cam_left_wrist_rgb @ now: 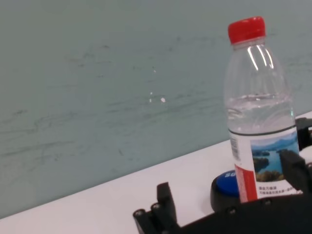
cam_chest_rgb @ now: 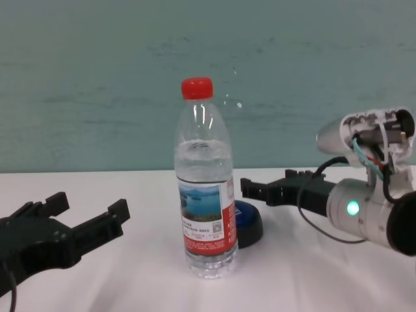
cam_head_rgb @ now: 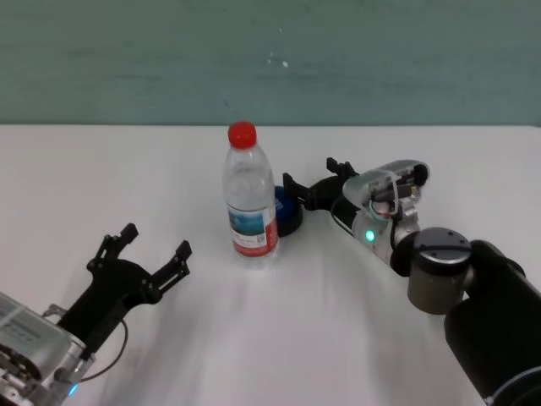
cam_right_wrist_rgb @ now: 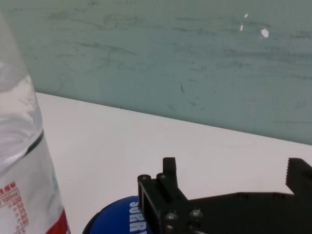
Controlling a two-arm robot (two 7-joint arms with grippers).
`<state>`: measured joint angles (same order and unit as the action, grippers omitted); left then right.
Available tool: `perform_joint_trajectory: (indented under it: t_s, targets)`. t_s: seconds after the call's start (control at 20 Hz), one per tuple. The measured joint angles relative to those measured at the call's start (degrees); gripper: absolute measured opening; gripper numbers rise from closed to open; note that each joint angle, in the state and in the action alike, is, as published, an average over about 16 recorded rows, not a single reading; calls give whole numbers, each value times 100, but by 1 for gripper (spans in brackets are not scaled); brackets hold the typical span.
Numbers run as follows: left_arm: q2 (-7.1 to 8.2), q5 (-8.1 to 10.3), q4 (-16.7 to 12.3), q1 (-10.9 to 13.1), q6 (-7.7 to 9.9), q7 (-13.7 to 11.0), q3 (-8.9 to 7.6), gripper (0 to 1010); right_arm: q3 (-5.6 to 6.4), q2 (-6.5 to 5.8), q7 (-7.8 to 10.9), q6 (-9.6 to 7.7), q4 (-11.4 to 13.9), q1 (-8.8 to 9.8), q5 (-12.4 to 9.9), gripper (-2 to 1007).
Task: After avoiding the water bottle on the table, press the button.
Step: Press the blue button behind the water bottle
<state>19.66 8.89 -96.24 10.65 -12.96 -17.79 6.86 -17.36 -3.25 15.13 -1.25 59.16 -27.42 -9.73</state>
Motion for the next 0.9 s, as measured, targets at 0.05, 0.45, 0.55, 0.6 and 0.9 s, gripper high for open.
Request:
perform_joint_trajectory:
  t_s: [0.05,0.45,0.55,0.6,0.9]
  targets:
    - [0,0,0,0,0,0,0,1010,1,4,0,2,-27,-4,-5,1004]
    - [0,0,0,0,0,0,0,1010,8,30,22,8,-210,-24,-50,1004]
    - [0,0,0,0,0,0,0,1010,8,34,31,7,-245,-29,-60,1004]
    - [0,0,0,0,0,0,0,1010,8,36,35,7,-262,-31,-65,1004]
    - [0,0,0,0,0,0,0,1010,8,44,50,7,-324,-34,-94,1004]
